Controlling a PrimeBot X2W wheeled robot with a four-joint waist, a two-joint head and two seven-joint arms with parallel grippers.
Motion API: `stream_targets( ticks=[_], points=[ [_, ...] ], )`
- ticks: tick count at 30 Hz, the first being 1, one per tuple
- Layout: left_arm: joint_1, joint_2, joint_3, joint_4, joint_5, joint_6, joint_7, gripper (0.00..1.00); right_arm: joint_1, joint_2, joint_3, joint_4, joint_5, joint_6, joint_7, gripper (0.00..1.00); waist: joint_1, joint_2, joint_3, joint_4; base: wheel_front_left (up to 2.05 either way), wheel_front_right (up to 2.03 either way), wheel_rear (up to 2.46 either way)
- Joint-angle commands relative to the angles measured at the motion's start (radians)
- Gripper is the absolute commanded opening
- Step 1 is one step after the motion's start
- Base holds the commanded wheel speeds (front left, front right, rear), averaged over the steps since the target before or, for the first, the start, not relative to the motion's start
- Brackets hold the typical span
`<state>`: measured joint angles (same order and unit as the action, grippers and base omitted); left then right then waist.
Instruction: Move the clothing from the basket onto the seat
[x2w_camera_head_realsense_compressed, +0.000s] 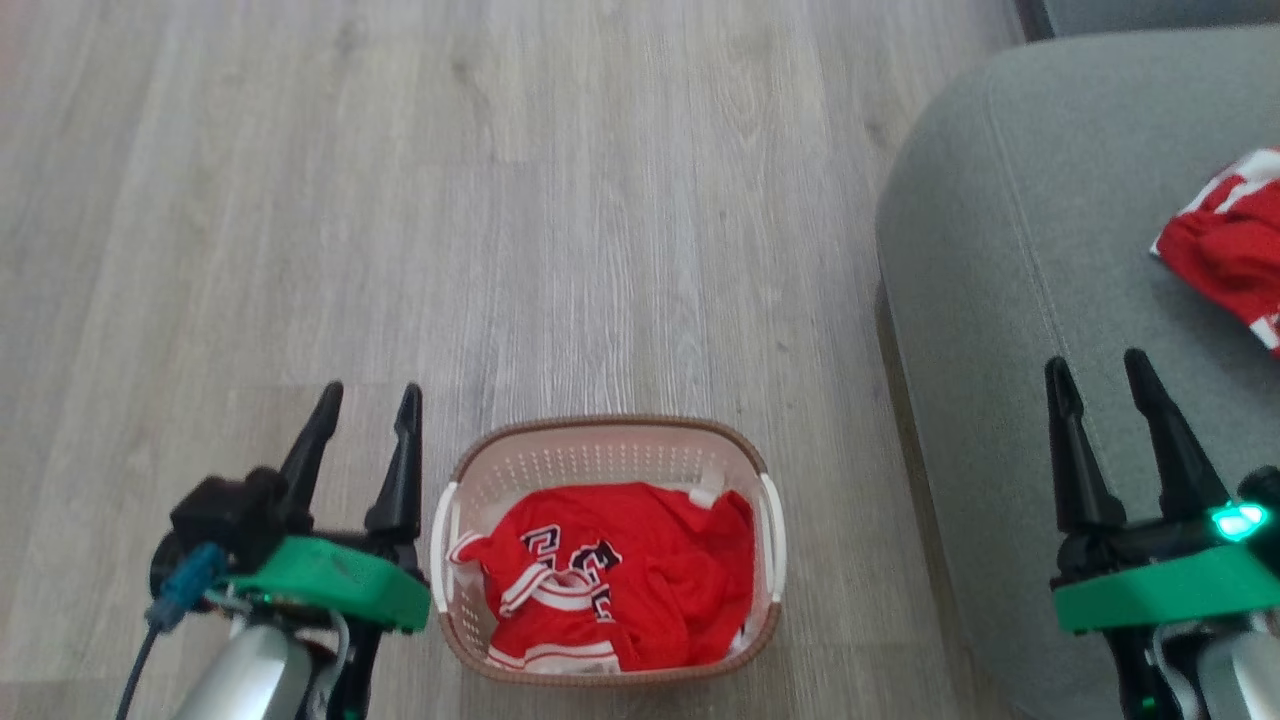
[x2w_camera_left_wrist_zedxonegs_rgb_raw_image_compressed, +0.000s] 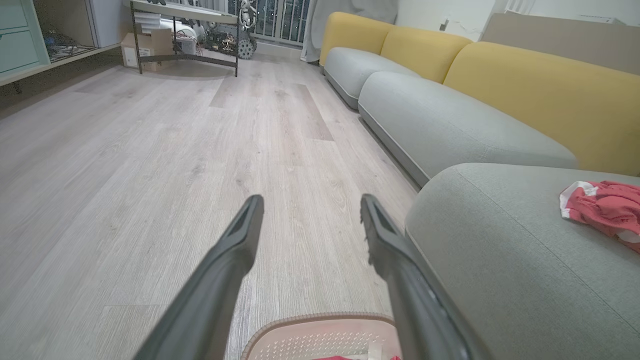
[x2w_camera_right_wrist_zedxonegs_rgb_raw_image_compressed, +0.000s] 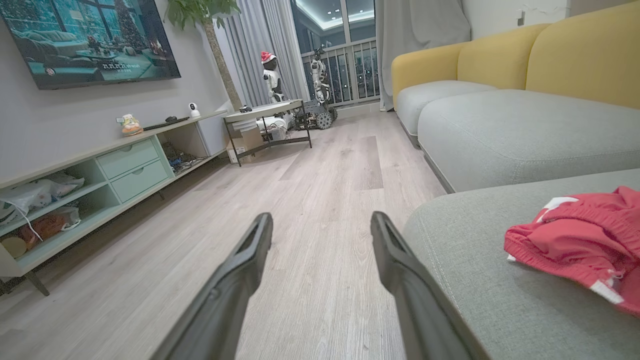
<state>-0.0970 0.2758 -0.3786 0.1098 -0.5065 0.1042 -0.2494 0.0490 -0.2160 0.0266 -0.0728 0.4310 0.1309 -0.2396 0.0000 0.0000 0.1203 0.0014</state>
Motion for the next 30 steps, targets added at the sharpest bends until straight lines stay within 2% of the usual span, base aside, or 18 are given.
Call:
stream_targets(
  ticks=[1, 9, 16, 21, 30],
  points=[
    [-0.075, 0.011, 0.034, -0.022, 0.01, -0.006, -0.01, 1.0, -0.045, -0.021, 0.018, -0.039, -0.003, 0.0, -0.012, 1.0, 0.0, 0.0, 0.033, -0.018, 0.0, 0.0, 0.0],
    [-0.159, 0.007, 0.015, 0.019, 0.013, -0.029, 0.011, 1.0, -0.113, -0.012, 0.018, -0.054, -0.01, 0.0, -0.017, 1.0, 0.0, 0.0, 0.143, -0.065, 0.0, 0.0, 0.0],
    [-0.246, 0.006, -0.006, 0.115, 0.007, -0.064, 0.047, 1.0, -0.186, 0.005, 0.016, -0.073, -0.019, 0.0, -0.021, 1.0, 0.0, 0.0, 0.244, -0.113, 0.0, 0.0, 0.0],
    [-0.31, 0.0, -0.025, 0.259, -0.001, -0.099, 0.075, 1.0, -0.241, 0.027, 0.015, -0.092, -0.024, 0.0, -0.022, 1.0, 0.0, 0.0, 0.318, -0.15, 0.0, 0.0, 0.0],
    [-0.446, -0.033, -0.07, 0.533, -0.019, -0.155, 0.191, 1.0, -0.298, 0.058, 0.008, -0.132, -0.037, 0.0, -0.022, 1.0, 0.0, 0.0, 0.429, -0.197, 0.0, 0.0, 0.0]
  ],
)
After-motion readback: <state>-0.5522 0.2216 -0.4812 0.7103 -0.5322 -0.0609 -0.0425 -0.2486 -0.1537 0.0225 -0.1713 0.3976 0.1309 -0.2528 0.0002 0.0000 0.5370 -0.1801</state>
